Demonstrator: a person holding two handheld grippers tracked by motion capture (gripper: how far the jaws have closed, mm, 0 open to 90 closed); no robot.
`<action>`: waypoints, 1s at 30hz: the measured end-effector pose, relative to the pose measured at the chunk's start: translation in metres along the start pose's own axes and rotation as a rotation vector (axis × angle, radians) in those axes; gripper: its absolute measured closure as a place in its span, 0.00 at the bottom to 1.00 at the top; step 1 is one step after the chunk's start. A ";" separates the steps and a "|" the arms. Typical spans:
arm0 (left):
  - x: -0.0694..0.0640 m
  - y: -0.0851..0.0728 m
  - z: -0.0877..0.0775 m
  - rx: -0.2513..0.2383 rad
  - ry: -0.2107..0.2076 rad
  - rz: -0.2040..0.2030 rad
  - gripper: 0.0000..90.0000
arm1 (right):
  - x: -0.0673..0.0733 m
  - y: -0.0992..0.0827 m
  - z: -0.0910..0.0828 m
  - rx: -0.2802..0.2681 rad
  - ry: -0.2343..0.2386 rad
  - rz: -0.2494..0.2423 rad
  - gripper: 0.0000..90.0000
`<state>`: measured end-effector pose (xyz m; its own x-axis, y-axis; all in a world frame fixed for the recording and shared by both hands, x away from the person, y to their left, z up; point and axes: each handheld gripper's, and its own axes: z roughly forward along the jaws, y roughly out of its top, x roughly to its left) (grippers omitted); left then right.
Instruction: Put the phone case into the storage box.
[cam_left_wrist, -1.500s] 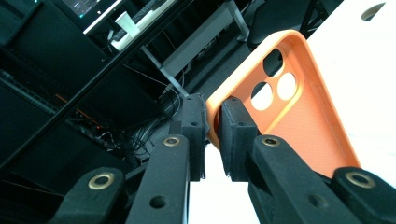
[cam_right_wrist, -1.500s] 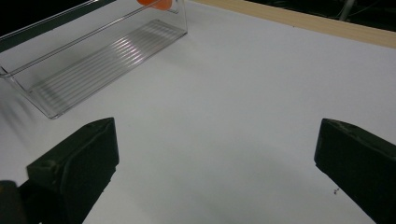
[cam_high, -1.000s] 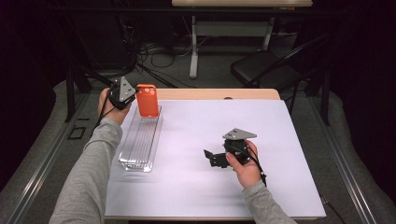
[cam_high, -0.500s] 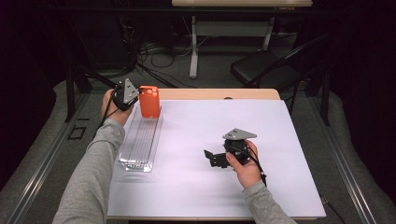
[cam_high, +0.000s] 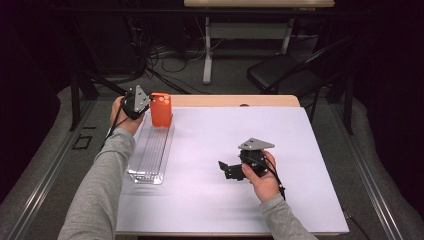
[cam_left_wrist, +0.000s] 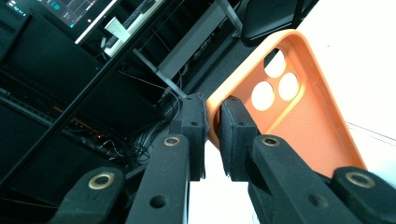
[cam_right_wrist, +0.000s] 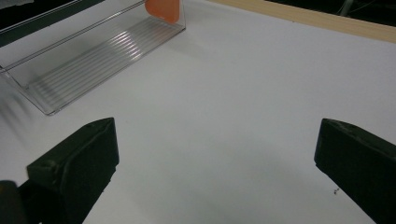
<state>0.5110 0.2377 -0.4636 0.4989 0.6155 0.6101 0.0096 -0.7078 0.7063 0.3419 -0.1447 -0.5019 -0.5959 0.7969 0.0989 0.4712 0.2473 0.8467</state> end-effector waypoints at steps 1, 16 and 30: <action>0.000 0.000 0.000 -0.001 0.000 0.001 0.91 | 0.000 0.000 0.000 0.000 0.000 0.000 0.00; -0.001 -0.003 0.001 0.000 0.000 0.003 0.91 | -0.001 -0.001 0.001 0.007 0.001 -0.004 0.00; -0.003 -0.014 0.000 -0.015 0.008 -0.017 0.91 | 0.000 -0.002 0.003 0.011 0.002 -0.007 0.00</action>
<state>0.5094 0.2456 -0.4753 0.4919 0.6302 0.6007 0.0054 -0.6921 0.7218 0.3433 -0.1438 -0.5049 -0.6008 0.7939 0.0941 0.4739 0.2589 0.8417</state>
